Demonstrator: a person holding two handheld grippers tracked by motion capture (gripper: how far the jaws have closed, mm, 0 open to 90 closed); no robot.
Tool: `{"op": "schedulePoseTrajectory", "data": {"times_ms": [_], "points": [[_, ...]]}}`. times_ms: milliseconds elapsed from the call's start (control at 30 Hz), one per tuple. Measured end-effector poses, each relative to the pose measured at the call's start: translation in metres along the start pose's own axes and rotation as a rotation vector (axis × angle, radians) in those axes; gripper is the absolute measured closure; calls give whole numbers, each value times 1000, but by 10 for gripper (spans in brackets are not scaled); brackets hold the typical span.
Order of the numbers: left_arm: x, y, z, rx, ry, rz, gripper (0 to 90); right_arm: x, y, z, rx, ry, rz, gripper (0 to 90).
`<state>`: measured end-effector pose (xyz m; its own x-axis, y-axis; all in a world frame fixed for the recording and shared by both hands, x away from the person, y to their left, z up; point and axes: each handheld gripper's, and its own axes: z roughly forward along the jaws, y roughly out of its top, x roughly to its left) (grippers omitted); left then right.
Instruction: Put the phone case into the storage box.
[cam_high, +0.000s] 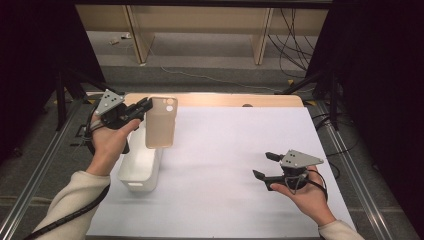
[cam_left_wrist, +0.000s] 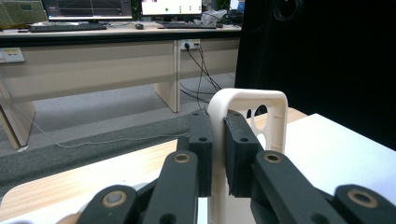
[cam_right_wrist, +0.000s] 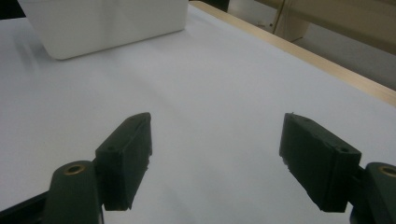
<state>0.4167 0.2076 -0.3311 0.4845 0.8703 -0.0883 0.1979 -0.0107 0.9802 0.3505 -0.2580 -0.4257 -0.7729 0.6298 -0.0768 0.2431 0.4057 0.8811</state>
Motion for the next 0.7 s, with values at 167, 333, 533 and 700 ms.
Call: {"op": "schedulePoseTrajectory", "data": {"times_ms": [167,333,533,700], "points": [[4,0,-1,2,8,-4,824,0,0,0,-1,-1,4,267],[7,0,-2,0,16,-4,824,0,0,0,-3,3,3,267],[12,0,-3,4,26,-9,824,-1,0,0,-3,3,6,267],[15,1,-3,6,31,-6,824,-1,0,0,-2,2,7,267]]}}
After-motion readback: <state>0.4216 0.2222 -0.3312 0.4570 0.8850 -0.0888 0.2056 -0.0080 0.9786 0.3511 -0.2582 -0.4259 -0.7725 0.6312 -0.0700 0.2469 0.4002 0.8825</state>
